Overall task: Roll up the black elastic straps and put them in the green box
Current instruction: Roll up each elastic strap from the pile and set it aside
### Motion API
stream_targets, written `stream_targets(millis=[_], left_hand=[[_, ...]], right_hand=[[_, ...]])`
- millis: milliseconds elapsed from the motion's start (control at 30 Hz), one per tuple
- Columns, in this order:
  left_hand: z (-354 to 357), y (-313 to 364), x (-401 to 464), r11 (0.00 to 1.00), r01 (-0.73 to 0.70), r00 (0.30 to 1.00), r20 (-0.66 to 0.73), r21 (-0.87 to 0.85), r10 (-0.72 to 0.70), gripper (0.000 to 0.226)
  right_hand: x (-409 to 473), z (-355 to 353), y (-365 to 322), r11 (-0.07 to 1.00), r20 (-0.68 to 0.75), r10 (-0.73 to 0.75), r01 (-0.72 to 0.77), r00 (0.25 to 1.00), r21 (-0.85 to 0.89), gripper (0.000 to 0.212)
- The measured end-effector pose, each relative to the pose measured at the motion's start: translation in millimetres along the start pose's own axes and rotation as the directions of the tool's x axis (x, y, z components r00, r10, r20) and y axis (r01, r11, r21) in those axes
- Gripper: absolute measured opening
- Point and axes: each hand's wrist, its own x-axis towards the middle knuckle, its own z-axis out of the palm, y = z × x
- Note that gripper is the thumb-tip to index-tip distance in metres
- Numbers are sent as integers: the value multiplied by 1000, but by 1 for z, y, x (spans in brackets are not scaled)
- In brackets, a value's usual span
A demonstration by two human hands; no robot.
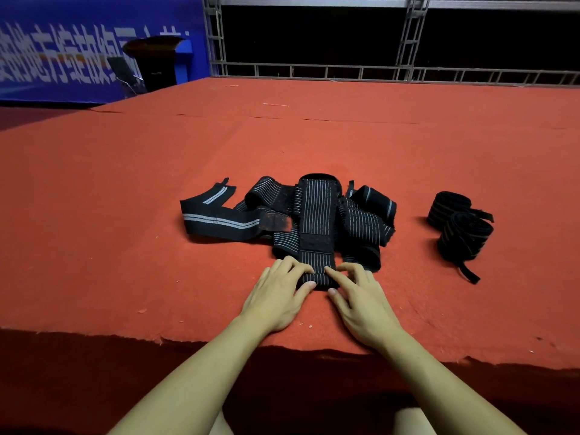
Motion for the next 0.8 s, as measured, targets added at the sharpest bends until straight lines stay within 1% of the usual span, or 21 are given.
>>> stream_targets(millis=[133, 267, 400, 467, 533, 600, 700, 800], left_hand=[[1, 0, 1, 1000, 19, 1000, 24, -14, -18, 31], [0, -1, 0, 999, 17, 1000, 26, -46, -15, 31], [-2, -1, -2, 995, -42, 999, 14, -86, 43, 35], [-4, 1, -3, 993, -83, 996, 17, -79, 85, 38], [-6, 2, -4, 989, -133, 991, 22, -70, 135, 36], [-8, 2, -6, 984, -160, 987, 4, -83, 161, 30], [-9, 3, -8, 979, -158, 987, -46, -128, 153, 16], [-9, 6, -9, 967, -214, 972, -135, -142, 195, 14]], right_hand=[[0, -2, -1, 999, -2, -7, 7, 1000, 32, 45], [-3, -5, -2, 991, -50, -23, 29, 998, 129, 34], [-5, -8, -6, 988, -78, -29, 41, 996, 147, 31], [-5, -8, -7, 985, -81, -38, 51, 996, 162, 29], [-7, -9, -8, 983, -65, -54, 64, 996, 174, 27], [-8, -10, -8, 981, -52, -69, 78, 996, 177, 25], [-7, -11, -8, 981, -59, -69, 79, 996, 175, 24], [-6, -10, -6, 982, -68, -51, 62, 996, 176, 24]])
